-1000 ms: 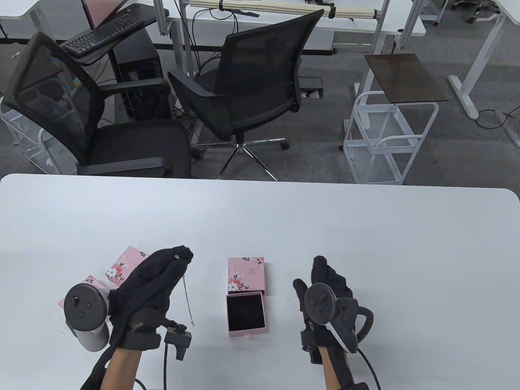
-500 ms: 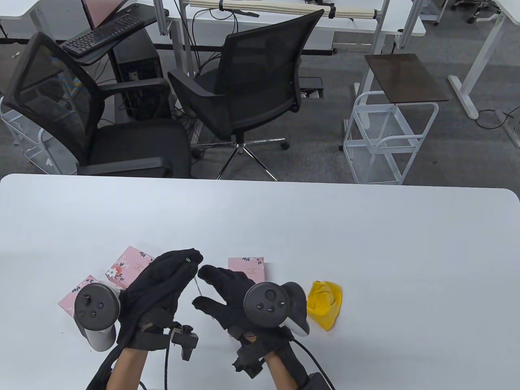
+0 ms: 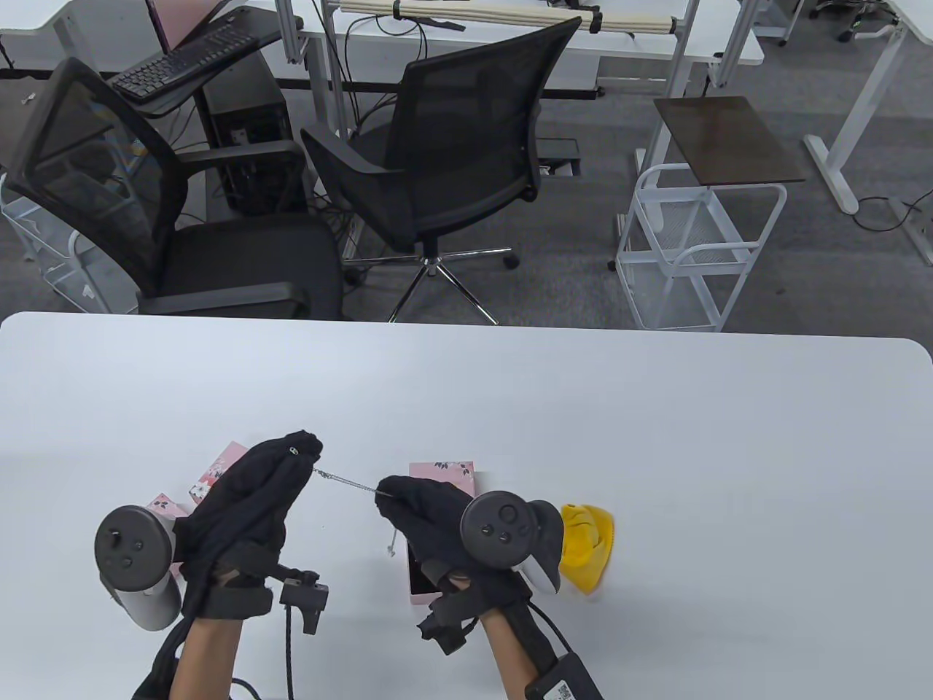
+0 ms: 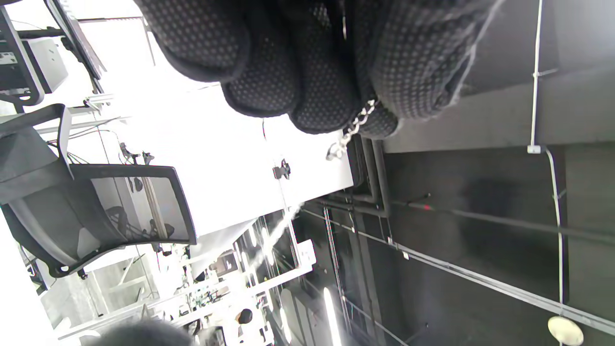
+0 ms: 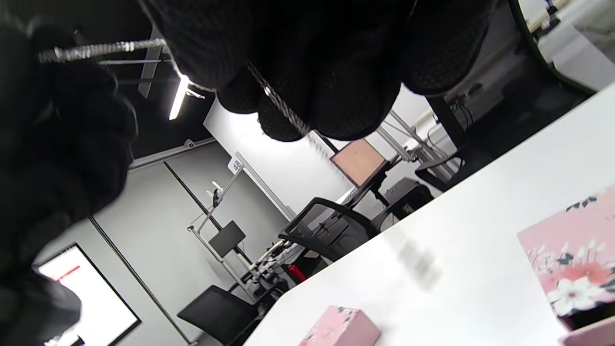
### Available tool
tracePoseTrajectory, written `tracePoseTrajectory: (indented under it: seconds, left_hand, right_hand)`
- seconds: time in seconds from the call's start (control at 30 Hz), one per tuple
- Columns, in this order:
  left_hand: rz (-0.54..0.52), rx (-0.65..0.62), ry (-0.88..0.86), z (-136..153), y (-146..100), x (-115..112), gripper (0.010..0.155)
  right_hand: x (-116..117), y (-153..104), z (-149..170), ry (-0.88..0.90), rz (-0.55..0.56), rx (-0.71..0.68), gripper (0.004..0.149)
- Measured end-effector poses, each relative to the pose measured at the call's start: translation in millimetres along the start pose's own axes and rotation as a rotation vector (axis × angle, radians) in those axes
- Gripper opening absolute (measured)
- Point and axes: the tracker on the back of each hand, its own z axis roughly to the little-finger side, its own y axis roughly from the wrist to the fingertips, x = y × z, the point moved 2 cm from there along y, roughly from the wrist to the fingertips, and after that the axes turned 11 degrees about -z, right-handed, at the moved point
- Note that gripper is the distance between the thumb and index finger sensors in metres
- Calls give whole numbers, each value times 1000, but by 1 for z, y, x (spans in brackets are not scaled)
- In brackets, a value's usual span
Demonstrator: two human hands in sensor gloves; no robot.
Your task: Dust necklace
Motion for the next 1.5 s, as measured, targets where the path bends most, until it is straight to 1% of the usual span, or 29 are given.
tracePoseTrajectory:
  seconds: [0.1, 0.33, 0.4, 0.47, 0.6, 0.7, 0.8, 0.93, 1.13, 1.2, 1.3, 1.37, 1.5]
  left_hand:
    - [-42, 10, 14, 5, 4, 12, 35]
    - [-117, 47, -12, 13, 10, 34, 35]
    - [-135, 54, -18, 14, 11, 40, 35]
    - [-142, 61, -20, 16, 13, 45, 35]
    - [-156, 67, 6, 20, 13, 47, 35]
    - [-144, 62, 39, 21, 13, 42, 35]
    - [-128, 59, 101, 26, 13, 31, 35]
    - [-32, 89, 193, 43, 10, -1, 35]
    - [166, 105, 369, 64, -1, -48, 36]
    - [288, 101, 454, 71, -7, -68, 36]
    - [428, 58, 567, 78, -17, -91, 36]
    - [507, 50, 593, 81, -23, -103, 36]
    - [600, 24, 621, 83, -31, -117, 36]
  right_hand:
    - [-11, -3, 4, 61, 22, 3, 36]
    - [-29, -9, 18, 80, 50, 59, 36]
    - [-33, -11, 22, 100, 85, 78, 36]
    - [-36, -13, 26, 125, 90, 88, 36]
    - [-41, -15, 27, 194, 105, 74, 36]
    - [-48, -19, 26, 192, 158, 86, 36]
    - [-57, -26, 25, 184, 233, 91, 36]
    - [-72, -39, 27, 215, 357, 109, 36]
    - [-89, -53, 30, 279, 485, 92, 36]
    - [-93, -57, 30, 282, 519, 87, 36]
    - [-95, -59, 27, 264, 543, 78, 36]
    - [-94, -58, 24, 241, 539, 71, 36]
    - [-89, -55, 16, 206, 524, 48, 35]
